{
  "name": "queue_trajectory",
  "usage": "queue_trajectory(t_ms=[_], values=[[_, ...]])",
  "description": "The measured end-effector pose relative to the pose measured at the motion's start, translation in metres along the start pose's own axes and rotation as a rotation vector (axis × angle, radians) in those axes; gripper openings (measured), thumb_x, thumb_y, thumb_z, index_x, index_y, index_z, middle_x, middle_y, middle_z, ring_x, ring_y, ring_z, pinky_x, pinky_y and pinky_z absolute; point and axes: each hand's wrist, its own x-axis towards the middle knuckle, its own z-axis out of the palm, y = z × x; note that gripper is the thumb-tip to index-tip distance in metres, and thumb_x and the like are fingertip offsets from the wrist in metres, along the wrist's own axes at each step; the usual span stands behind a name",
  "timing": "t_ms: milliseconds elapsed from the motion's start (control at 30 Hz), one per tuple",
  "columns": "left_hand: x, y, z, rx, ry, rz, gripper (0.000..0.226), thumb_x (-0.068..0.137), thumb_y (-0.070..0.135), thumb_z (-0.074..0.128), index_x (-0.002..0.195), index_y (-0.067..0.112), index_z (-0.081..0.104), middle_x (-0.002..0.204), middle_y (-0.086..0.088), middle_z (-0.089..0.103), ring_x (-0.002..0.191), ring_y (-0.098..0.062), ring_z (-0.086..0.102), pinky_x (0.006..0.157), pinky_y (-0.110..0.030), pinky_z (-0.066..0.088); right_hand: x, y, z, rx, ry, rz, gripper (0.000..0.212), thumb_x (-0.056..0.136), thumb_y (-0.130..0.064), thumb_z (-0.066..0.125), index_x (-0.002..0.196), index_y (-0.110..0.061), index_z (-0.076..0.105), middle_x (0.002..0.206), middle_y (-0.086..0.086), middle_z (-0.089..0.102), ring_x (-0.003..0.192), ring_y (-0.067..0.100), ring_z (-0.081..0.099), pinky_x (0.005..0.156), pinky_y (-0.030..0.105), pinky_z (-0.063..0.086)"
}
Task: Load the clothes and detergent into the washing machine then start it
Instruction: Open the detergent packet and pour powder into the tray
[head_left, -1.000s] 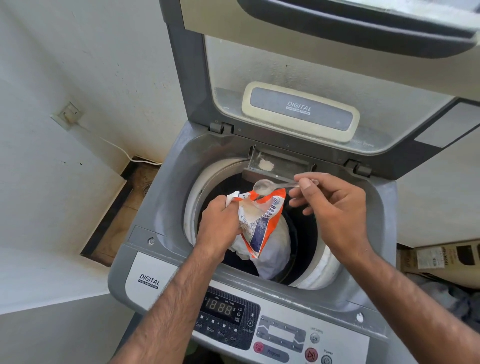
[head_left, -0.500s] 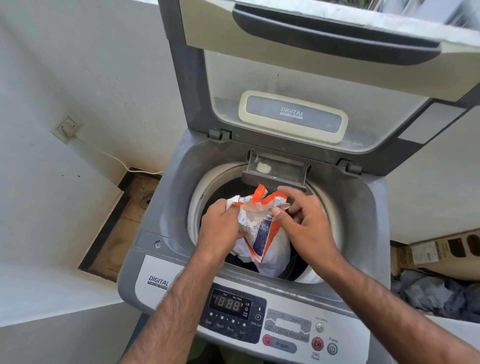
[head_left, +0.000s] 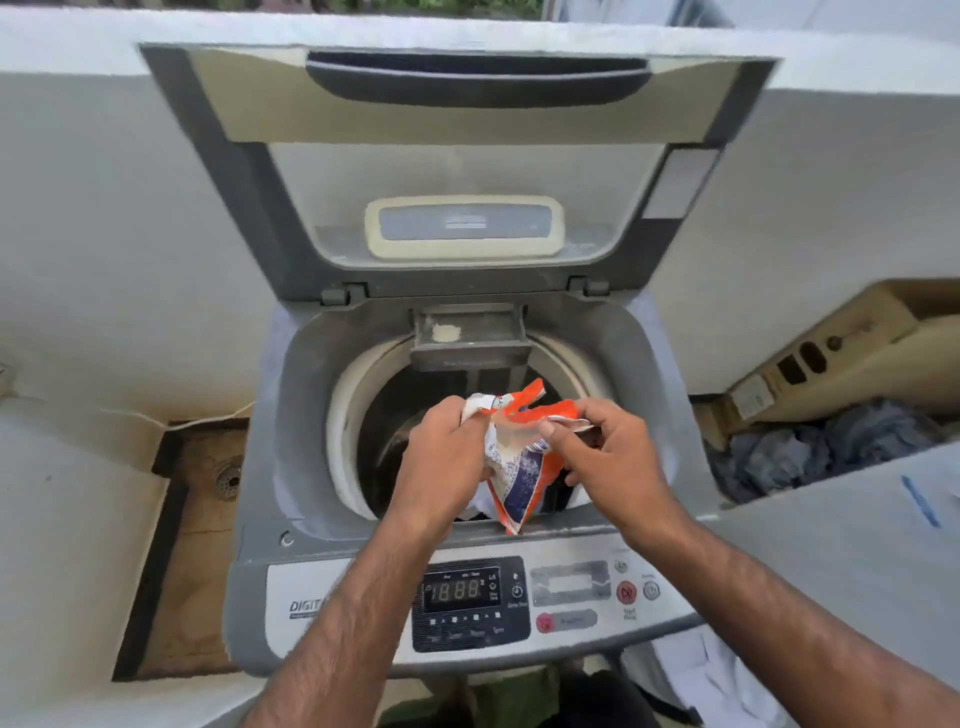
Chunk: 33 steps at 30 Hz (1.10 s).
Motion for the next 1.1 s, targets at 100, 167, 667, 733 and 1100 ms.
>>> queue_trajectory(t_ms=[100, 167, 667, 733, 1100], values=[[-0.010, 0.017, 0.021, 0.029, -0.071, 0.034, 0.036, 0.088, 0.047, 0.049, 0.096, 0.020, 0.072, 0.099, -0.002, 0.077, 0.098, -0.022, 0.074, 0.086, -0.052, 0.064, -0.015, 0.003, -0.017, -0.006, 0.107, -0.027, 0.006, 0.087, -0.032, 0.078, 0.092, -0.029, 0.078, 0.090, -0.007, 0.070, 0.080, 0.017, 0.070, 0.076, 0.050, 0.061], [-0.018, 0.031, 0.038, 0.056, -0.116, 0.064, 0.036, 0.089, 0.044, 0.051, 0.097, 0.017, 0.072, 0.099, -0.004, 0.077, 0.098, -0.024, 0.075, 0.084, -0.052, 0.065, -0.025, 0.002, -0.035, 0.009, 0.165, -0.042, 0.011, 0.085, -0.037, 0.077, 0.093, -0.031, 0.079, 0.090, -0.006, 0.069, 0.082, 0.017, 0.070, 0.076, 0.052, 0.061], [-0.122, 0.127, 0.293, 0.192, -0.402, 0.291, 0.030, 0.106, 0.027, 0.051, 0.099, 0.015, 0.078, 0.096, -0.012, 0.080, 0.094, -0.035, 0.077, 0.081, -0.053, 0.066, -0.131, 0.047, -0.300, 0.016, 0.556, -0.162, 0.009, 0.091, -0.024, 0.078, 0.100, -0.027, 0.080, 0.092, -0.010, 0.071, 0.087, 0.011, 0.070, 0.078, 0.034, 0.058], [-0.142, 0.135, 0.343, 0.200, -0.476, 0.310, 0.029, 0.106, 0.026, 0.051, 0.101, 0.015, 0.078, 0.097, -0.012, 0.081, 0.093, -0.033, 0.078, 0.080, -0.051, 0.067, -0.153, 0.060, -0.344, 0.020, 0.640, -0.137, 0.010, 0.091, -0.023, 0.078, 0.100, -0.027, 0.080, 0.092, -0.008, 0.071, 0.086, 0.012, 0.069, 0.079, 0.039, 0.058], [-0.249, 0.182, 0.554, 0.336, -0.891, 0.493, 0.033, 0.111, 0.025, 0.042, 0.107, 0.008, 0.069, 0.104, -0.008, 0.079, 0.096, -0.026, 0.077, 0.081, -0.046, 0.067, -0.271, 0.109, -0.525, -0.059, 1.110, -0.064, 0.012, 0.092, -0.020, 0.077, 0.104, -0.016, 0.077, 0.096, -0.002, 0.071, 0.089, 0.016, 0.072, 0.076, 0.043, 0.062]])
